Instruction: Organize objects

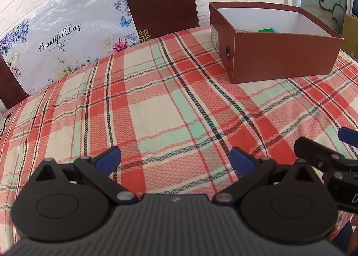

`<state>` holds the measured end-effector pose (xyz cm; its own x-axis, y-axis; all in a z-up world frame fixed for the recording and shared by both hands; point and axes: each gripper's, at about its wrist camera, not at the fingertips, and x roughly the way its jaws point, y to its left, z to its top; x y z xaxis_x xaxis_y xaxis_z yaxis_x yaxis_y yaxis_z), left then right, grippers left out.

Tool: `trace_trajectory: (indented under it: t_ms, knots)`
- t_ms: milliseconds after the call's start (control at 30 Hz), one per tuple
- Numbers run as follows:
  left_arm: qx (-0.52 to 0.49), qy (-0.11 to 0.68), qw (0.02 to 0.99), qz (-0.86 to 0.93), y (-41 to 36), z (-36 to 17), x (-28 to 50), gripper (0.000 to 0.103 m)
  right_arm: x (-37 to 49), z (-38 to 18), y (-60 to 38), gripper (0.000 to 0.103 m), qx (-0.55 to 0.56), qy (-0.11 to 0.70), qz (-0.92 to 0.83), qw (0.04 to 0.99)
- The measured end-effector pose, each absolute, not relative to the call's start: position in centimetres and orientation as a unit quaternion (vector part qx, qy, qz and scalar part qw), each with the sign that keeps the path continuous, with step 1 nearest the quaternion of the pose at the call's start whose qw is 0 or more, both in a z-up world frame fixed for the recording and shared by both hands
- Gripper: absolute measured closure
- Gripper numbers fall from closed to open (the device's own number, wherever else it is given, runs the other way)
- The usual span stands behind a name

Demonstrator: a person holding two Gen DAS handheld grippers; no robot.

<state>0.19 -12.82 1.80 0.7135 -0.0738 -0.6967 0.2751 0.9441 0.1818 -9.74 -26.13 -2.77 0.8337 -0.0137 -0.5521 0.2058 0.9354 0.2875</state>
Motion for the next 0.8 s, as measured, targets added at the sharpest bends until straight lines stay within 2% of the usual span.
trace_trajectory:
  t_ms: [800]
  knots:
    - [0.121, 0.372, 0.913, -0.113, -12.66, 1.65, 0.33, 0.0, -9.49, -3.33, -26.24, 0.0, 0.171, 0.285, -0.06, 0.941]
